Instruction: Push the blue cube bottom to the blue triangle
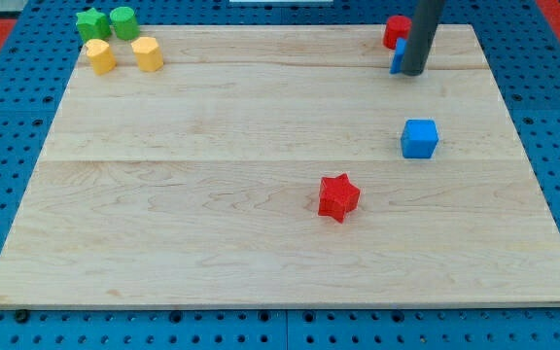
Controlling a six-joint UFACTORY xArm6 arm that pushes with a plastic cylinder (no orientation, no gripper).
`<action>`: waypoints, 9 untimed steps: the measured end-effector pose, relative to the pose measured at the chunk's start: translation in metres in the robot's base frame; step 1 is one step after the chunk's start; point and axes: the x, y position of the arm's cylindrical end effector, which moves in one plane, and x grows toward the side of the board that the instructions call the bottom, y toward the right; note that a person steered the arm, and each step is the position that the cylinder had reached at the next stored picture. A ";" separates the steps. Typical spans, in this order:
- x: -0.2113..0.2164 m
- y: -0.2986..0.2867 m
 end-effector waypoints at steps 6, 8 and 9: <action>0.138 -0.052; 0.118 -0.030; 0.143 -0.049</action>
